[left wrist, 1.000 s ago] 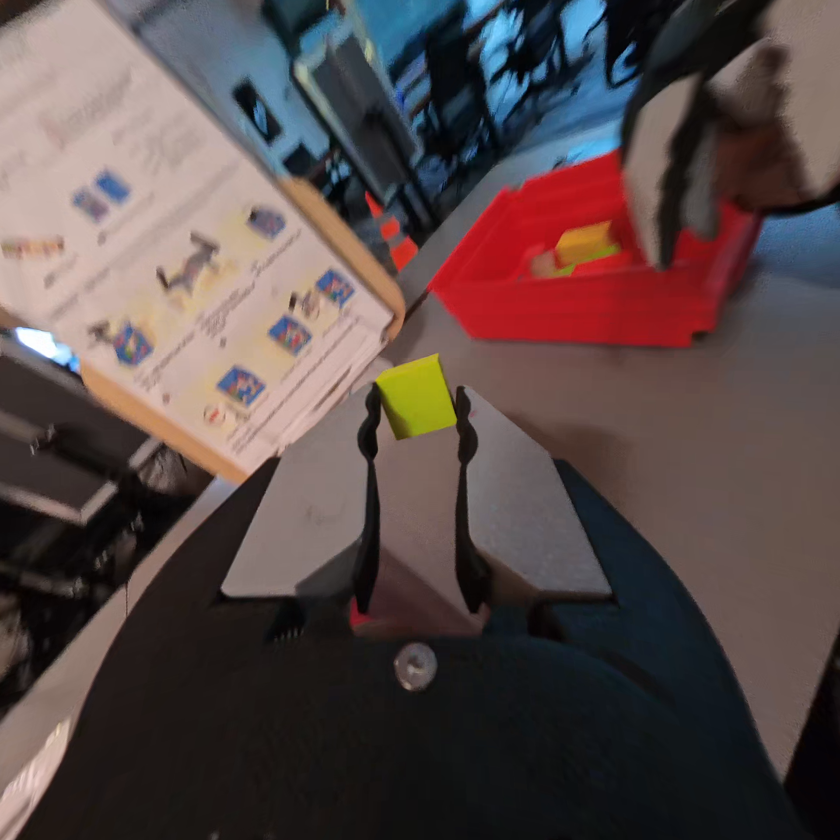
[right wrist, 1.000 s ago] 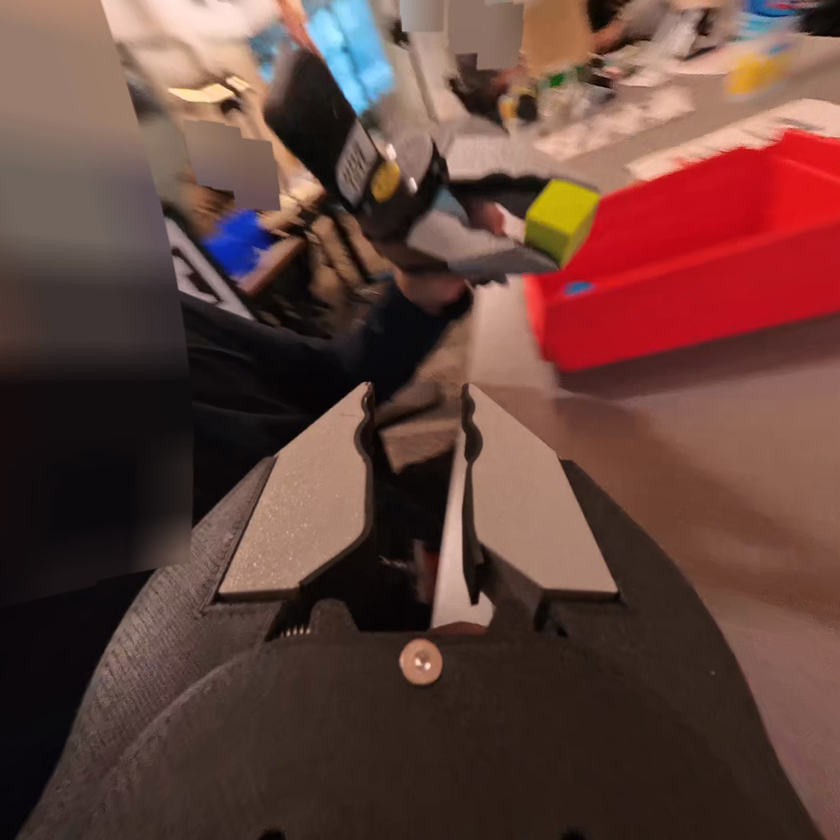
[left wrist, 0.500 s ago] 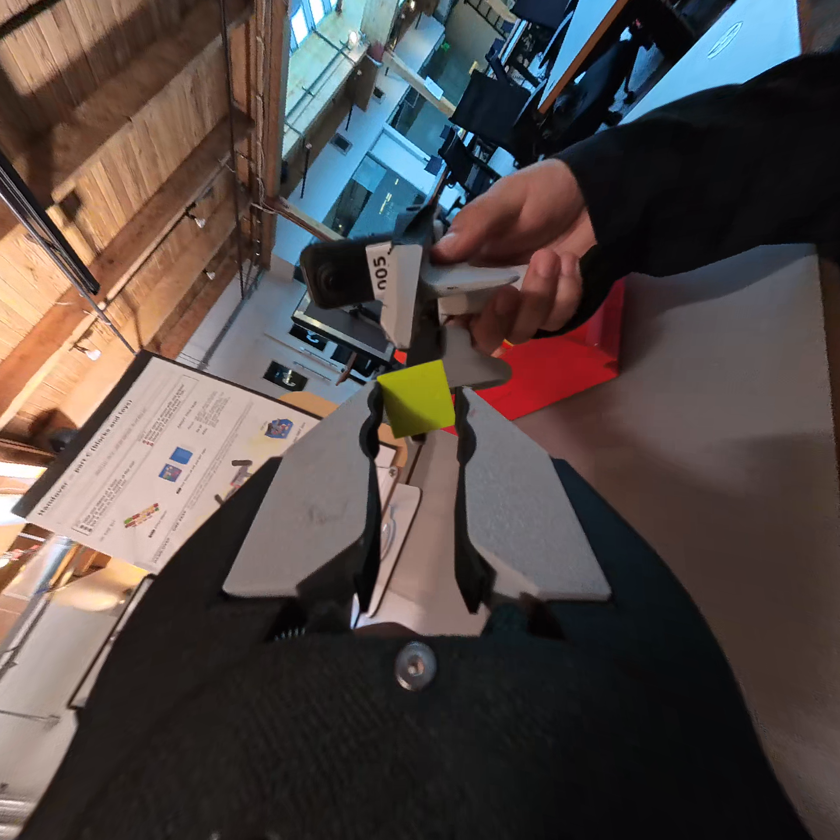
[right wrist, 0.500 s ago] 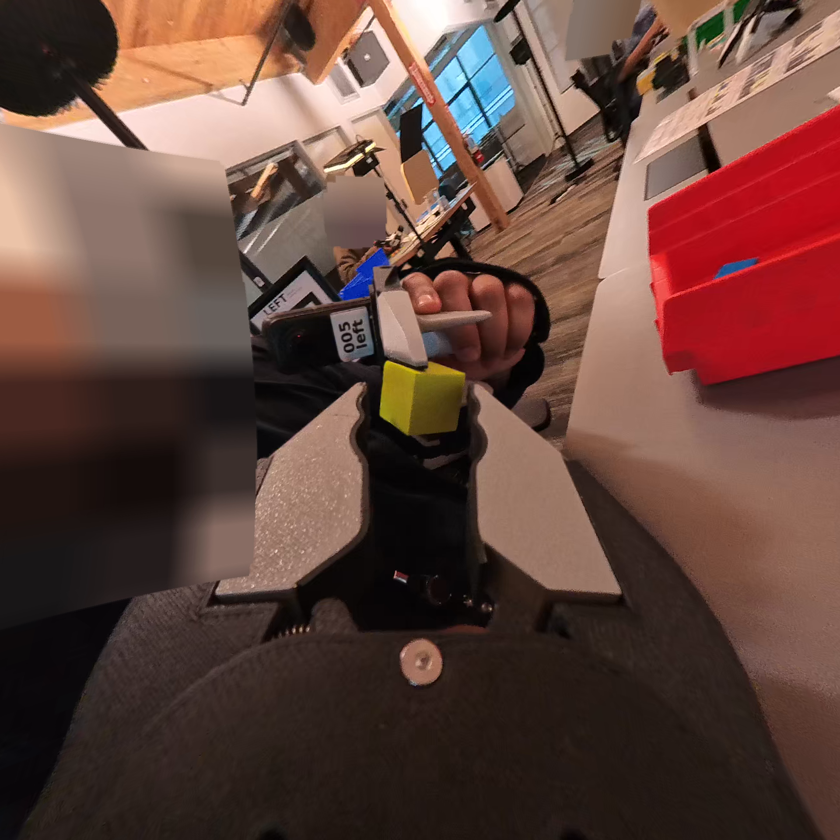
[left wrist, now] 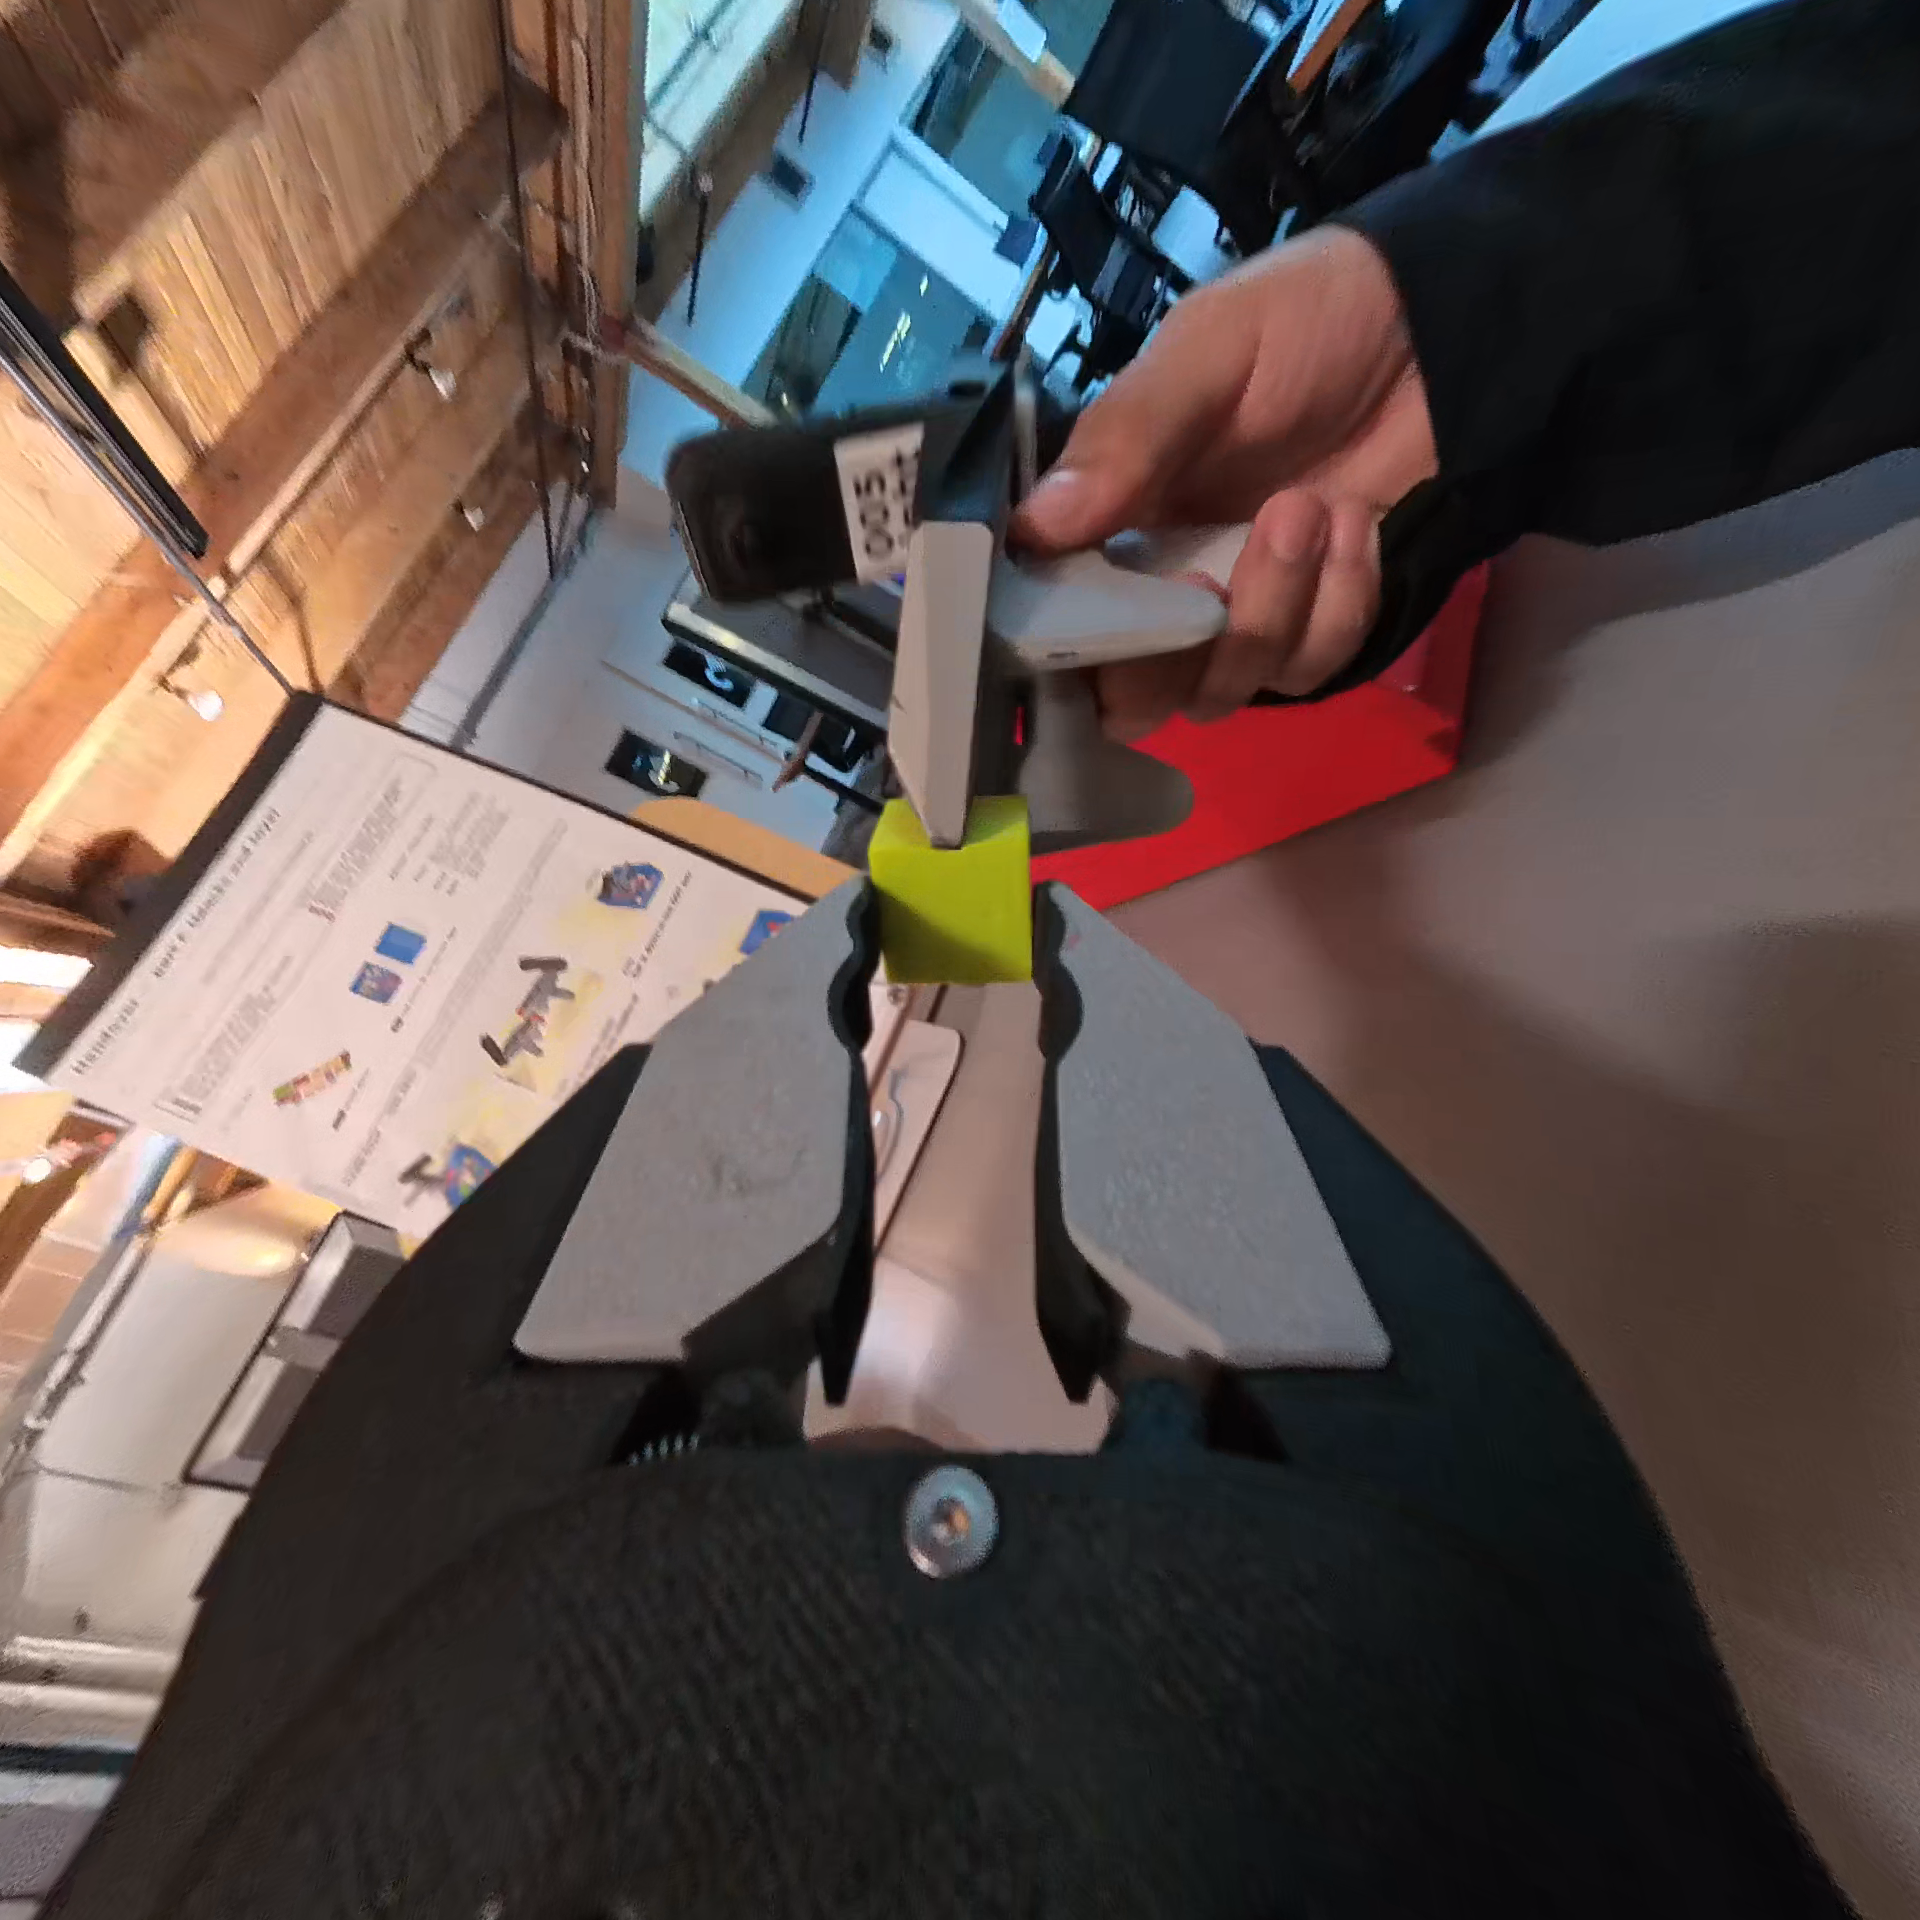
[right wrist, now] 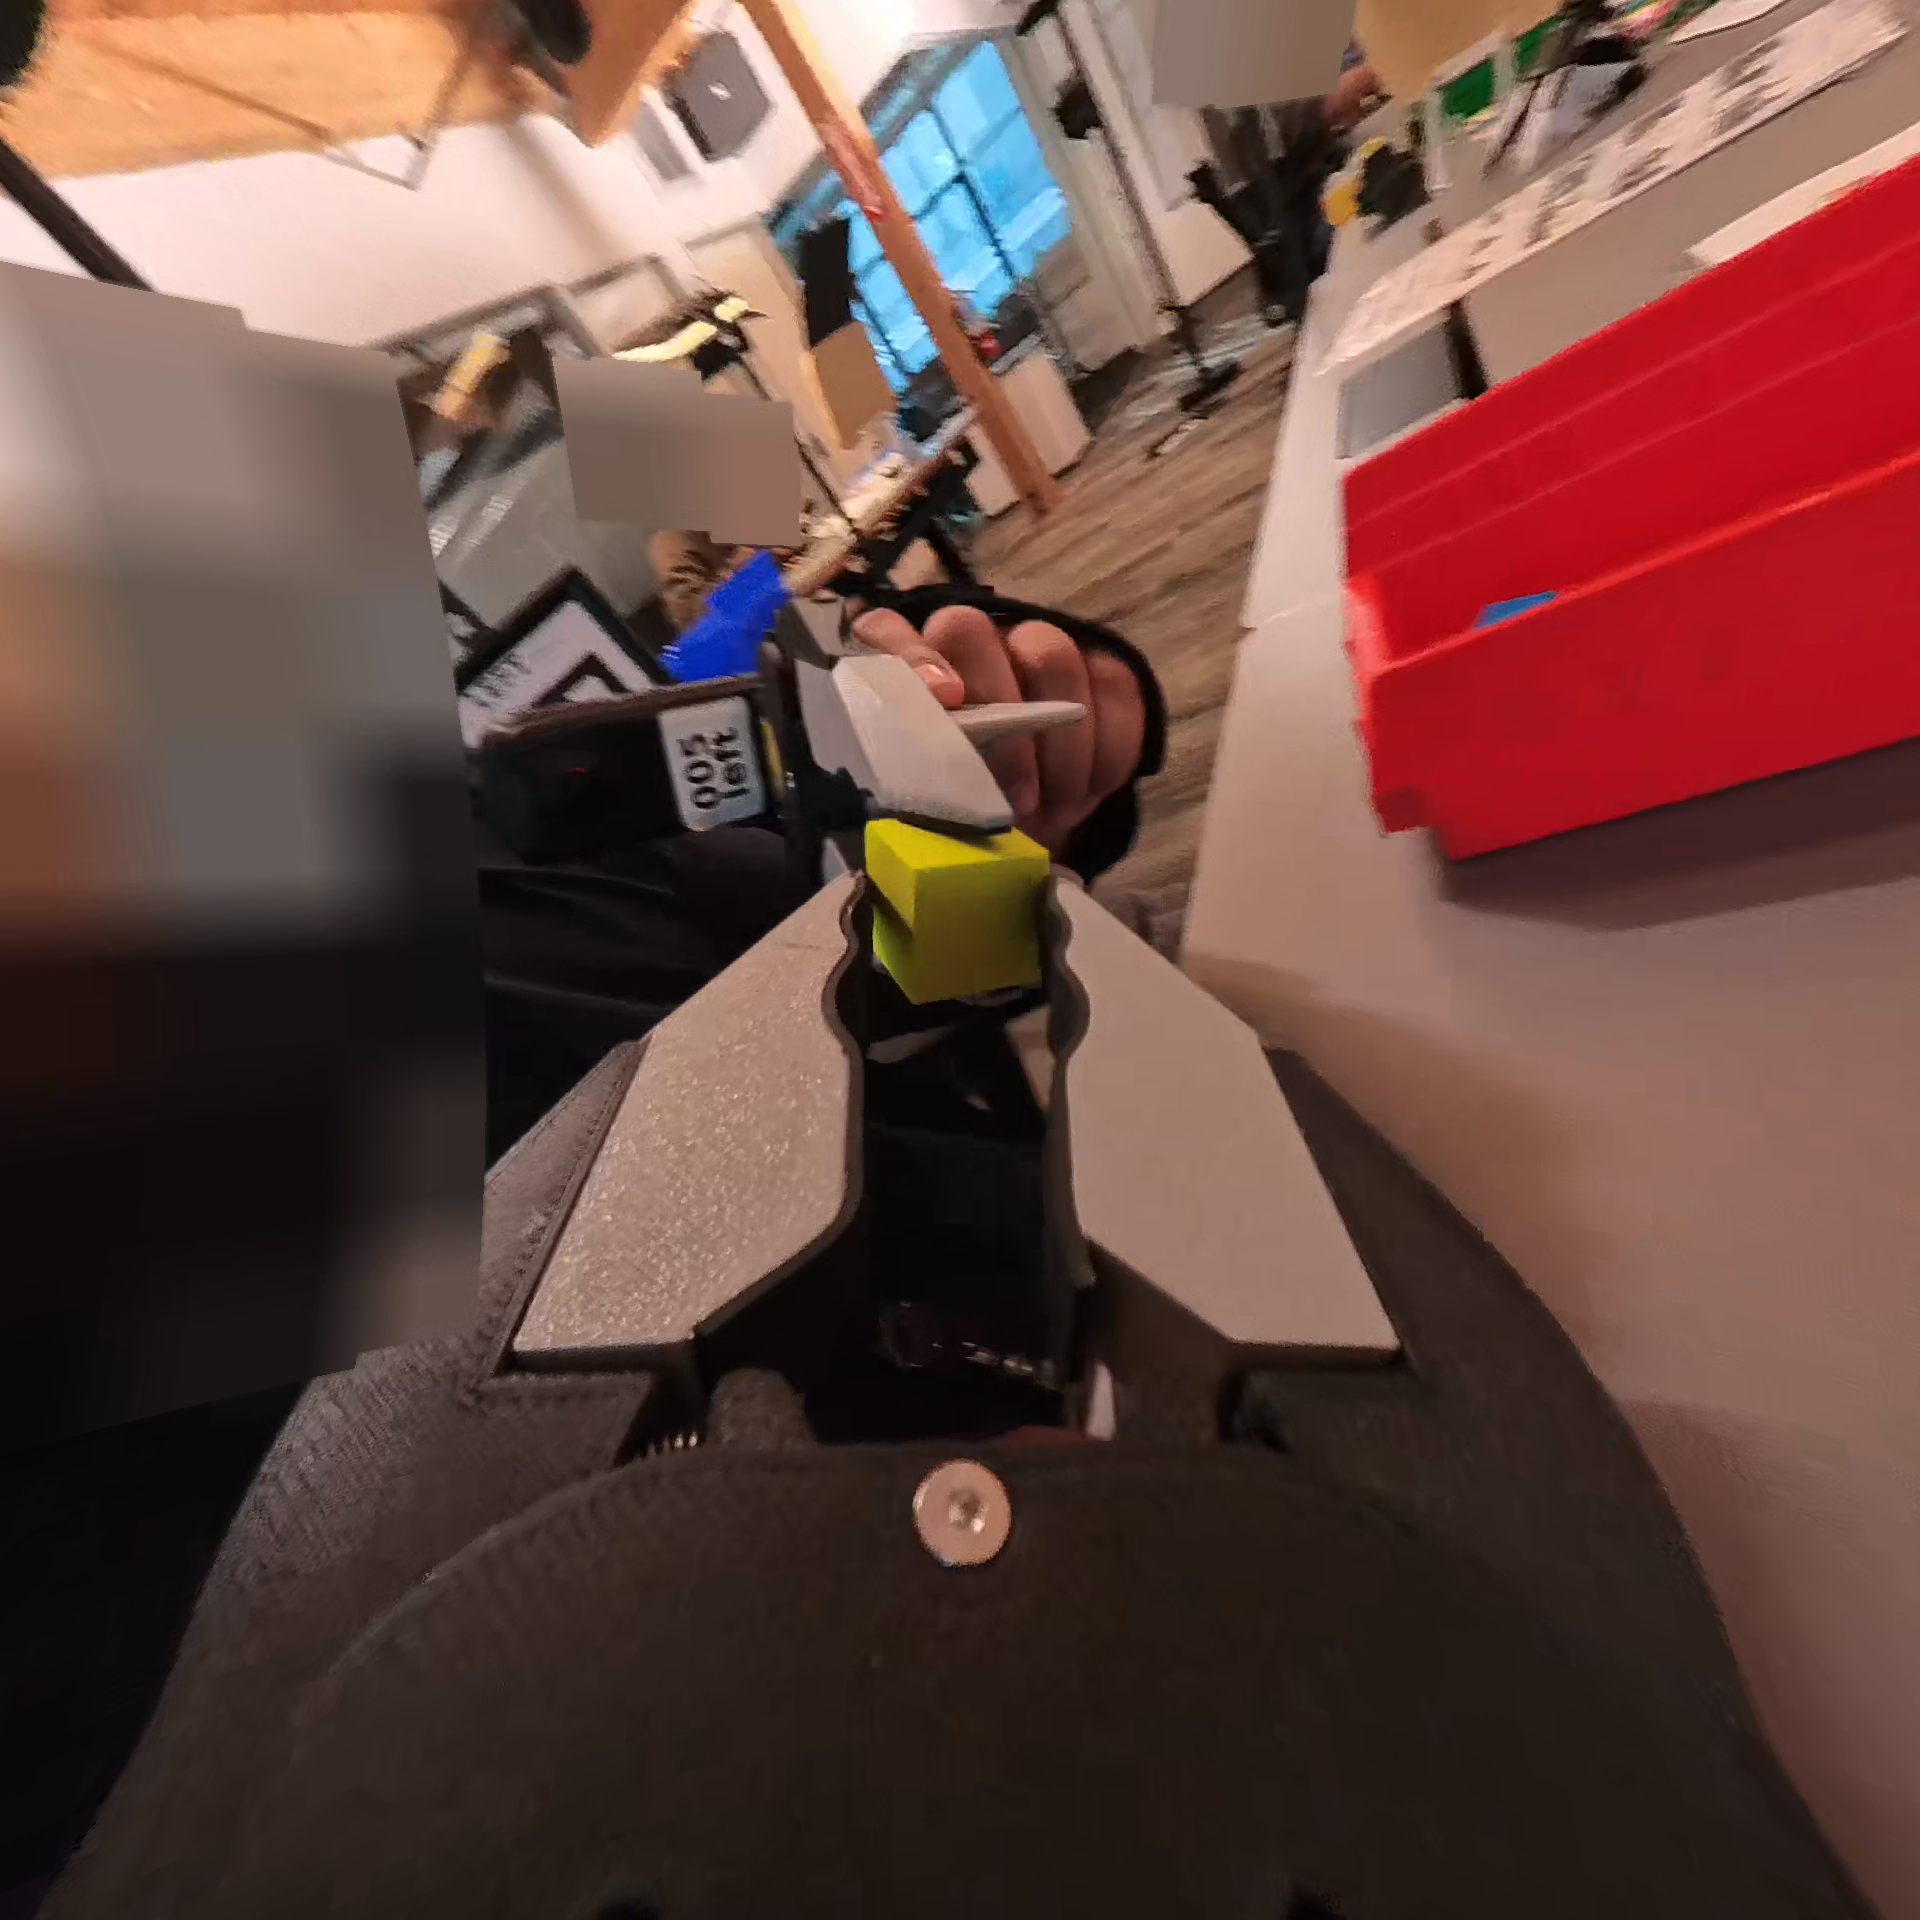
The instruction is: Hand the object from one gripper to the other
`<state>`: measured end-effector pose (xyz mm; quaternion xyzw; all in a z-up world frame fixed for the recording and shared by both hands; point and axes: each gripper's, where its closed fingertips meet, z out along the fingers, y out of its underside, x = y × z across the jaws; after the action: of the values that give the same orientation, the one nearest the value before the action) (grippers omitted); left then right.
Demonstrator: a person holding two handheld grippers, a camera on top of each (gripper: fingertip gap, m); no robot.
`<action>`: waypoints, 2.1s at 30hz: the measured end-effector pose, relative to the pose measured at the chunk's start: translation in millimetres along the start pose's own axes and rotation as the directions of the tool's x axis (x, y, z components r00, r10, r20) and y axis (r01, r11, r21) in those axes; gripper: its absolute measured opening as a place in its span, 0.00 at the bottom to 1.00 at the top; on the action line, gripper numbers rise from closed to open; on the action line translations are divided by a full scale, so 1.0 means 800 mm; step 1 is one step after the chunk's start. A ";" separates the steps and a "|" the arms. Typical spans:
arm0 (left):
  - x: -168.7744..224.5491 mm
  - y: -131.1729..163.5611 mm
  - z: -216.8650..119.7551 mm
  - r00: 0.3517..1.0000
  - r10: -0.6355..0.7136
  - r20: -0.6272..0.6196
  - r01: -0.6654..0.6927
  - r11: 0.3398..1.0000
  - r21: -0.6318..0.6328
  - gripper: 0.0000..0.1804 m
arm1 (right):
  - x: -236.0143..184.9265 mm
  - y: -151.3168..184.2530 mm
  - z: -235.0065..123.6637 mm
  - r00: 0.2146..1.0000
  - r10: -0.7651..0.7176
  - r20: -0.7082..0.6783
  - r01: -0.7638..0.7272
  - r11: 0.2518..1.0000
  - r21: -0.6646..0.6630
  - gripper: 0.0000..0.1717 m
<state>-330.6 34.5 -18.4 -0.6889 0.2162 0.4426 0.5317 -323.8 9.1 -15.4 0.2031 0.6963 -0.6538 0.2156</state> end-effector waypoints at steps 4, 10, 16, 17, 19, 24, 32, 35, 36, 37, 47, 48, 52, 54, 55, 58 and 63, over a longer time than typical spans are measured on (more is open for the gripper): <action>0.002 0.016 0.004 0.995 -0.098 -0.028 0.096 0.994 -0.053 0.12 | 0.013 -0.003 -0.019 0.984 -0.081 -0.159 0.079 0.997 -0.023 0.17; -0.025 0.061 -0.001 0.974 -0.219 0.061 0.226 0.960 -0.168 0.00 | 0.086 -0.014 -0.202 0.596 -0.127 -0.793 0.139 0.989 -0.054 0.17; -0.035 0.101 -0.001 0.927 -0.363 0.096 0.376 0.895 -0.240 0.00 | 0.113 0.092 -0.374 0.184 -0.042 -0.982 -0.231 0.969 -0.085 0.17; -0.033 0.102 0.000 0.921 -0.380 0.083 0.389 0.889 -0.241 0.00 | 0.115 0.107 -0.387 0.146 -0.036 -0.989 -0.286 0.955 -0.078 0.17; -0.033 0.104 0.000 0.920 -0.383 0.086 0.392 0.888 -0.240 0.00 | 0.121 0.137 -0.409 0.063 -0.045 -0.997 -0.405 0.912 -0.067 0.17; -0.026 0.111 0.002 0.904 -0.418 0.087 0.425 0.865 -0.268 0.00 | 0.146 0.174 -0.432 -0.076 -0.045 -0.996 -0.569 0.822 0.006 0.17; -0.040 0.168 -0.020 0.651 -0.745 0.142 0.741 0.584 -0.331 0.19 | 0.154 0.164 -0.435 -0.107 -0.011 -0.994 -0.535 0.844 0.048 0.25; -0.064 0.191 -0.046 0.568 -0.799 0.196 0.808 0.498 -0.314 0.26 | 0.146 0.151 -0.434 -0.111 -0.017 -0.994 -0.494 0.868 0.040 0.28; -0.074 0.198 -0.057 0.559 -0.799 0.222 0.817 0.486 -0.310 0.26 | 0.142 0.144 -0.434 -0.111 -0.018 -0.994 -0.469 0.882 0.036 0.28; -0.085 0.208 -0.071 0.559 -0.788 0.259 0.820 0.478 -0.315 0.26 | 0.138 0.136 -0.432 -0.106 -0.016 -0.994 -0.439 0.898 0.033 0.28; -0.102 0.332 -0.168 0.647 -0.717 0.261 0.588 0.250 -0.769 0.29 | 0.099 0.053 -0.406 -0.054 -0.019 -0.998 -0.126 0.992 -0.012 0.25; -0.087 0.340 -0.169 0.618 -0.754 0.222 0.547 0.210 -0.810 0.29 | 0.099 0.051 -0.403 -0.047 -0.021 -0.999 -0.121 0.993 -0.015 0.24; -0.028 0.348 -0.167 0.453 -0.883 0.122 0.404 0.081 -0.911 0.30 | 0.099 0.051 -0.397 -0.031 -0.028 -0.999 -0.120 0.992 -0.024 0.25; -0.017 0.348 -0.157 0.461 -0.886 0.056 0.368 0.133 -0.920 0.30 | 0.099 0.049 -0.393 -0.013 -0.023 -1.000 -0.110 0.994 -0.022 0.24; -0.015 0.350 -0.152 0.488 -0.873 0.020 0.349 0.174 -0.921 0.30 | 0.099 0.048 -0.392 -0.007 -0.022 -1.000 -0.108 0.994 -0.022 0.24; -0.001 0.357 -0.142 0.507 -0.859 -0.074 0.272 0.241 -0.931 0.30 | 0.101 0.050 -0.391 0.001 -0.025 -1.000 -0.113 0.993 -0.025 0.25; 0.033 0.371 -0.137 0.506 -0.838 -0.203 0.100 0.291 -0.951 0.30 | 0.101 0.049 -0.388 0.011 -0.028 -1.000 -0.110 0.994 -0.029 0.25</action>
<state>-503.6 -163.4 -196.6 -0.9902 -0.0947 -0.0090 0.1024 -379.2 321.7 -76.9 0.6129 0.6716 -0.2804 -0.3077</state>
